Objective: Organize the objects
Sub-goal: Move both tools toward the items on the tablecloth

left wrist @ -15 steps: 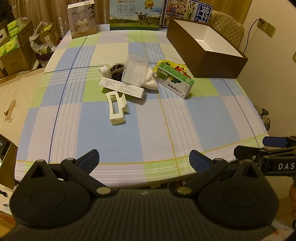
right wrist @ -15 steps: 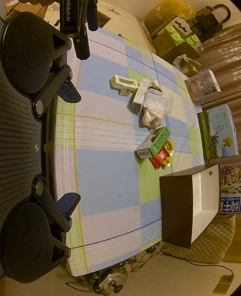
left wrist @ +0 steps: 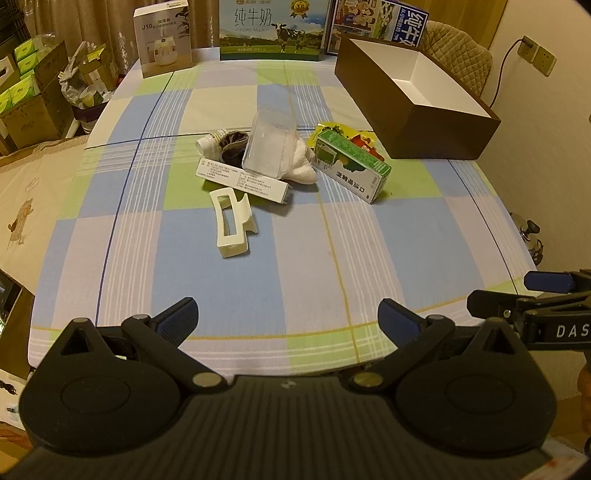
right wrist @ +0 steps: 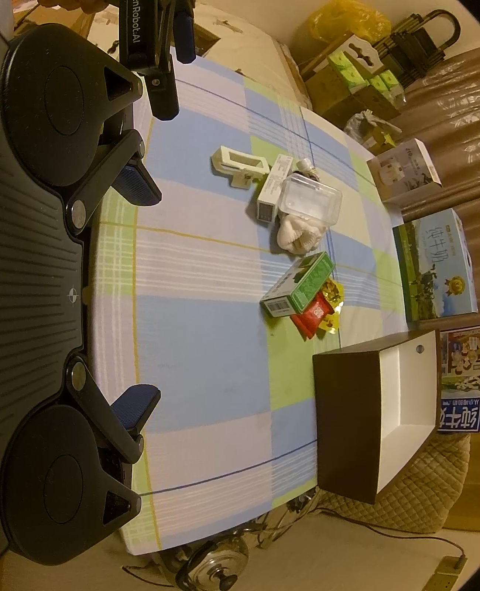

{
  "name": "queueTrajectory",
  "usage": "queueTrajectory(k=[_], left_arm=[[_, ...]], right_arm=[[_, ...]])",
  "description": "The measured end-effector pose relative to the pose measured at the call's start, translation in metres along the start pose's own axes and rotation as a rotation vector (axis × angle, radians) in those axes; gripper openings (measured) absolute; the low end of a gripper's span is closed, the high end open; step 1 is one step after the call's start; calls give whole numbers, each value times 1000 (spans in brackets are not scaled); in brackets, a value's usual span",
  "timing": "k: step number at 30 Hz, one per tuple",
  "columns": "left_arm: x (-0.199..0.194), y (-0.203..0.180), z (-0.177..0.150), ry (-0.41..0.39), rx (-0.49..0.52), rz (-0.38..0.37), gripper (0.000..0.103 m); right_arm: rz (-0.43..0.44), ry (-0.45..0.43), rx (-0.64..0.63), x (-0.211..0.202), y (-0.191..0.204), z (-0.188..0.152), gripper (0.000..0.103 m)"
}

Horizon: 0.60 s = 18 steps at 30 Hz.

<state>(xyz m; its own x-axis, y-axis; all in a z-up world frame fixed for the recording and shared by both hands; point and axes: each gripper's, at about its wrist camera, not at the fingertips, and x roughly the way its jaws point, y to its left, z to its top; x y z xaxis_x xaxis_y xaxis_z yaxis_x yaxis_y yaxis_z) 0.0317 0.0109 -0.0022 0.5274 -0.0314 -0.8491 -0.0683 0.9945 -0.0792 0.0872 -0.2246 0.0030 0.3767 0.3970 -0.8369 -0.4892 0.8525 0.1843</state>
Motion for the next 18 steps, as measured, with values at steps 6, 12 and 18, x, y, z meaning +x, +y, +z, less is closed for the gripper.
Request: queueTrajectory(k=[6, 12, 18], left_arm=[[6, 2, 9, 3, -22, 9, 102], [13, 6, 17, 7, -53, 30, 102], [22, 13, 27, 9, -107, 48, 102]], right_arm=[[15, -4, -8, 5, -7, 13, 101], [41, -18, -21, 13, -17, 27, 100], [68, -28, -42, 24, -30, 46, 99]])
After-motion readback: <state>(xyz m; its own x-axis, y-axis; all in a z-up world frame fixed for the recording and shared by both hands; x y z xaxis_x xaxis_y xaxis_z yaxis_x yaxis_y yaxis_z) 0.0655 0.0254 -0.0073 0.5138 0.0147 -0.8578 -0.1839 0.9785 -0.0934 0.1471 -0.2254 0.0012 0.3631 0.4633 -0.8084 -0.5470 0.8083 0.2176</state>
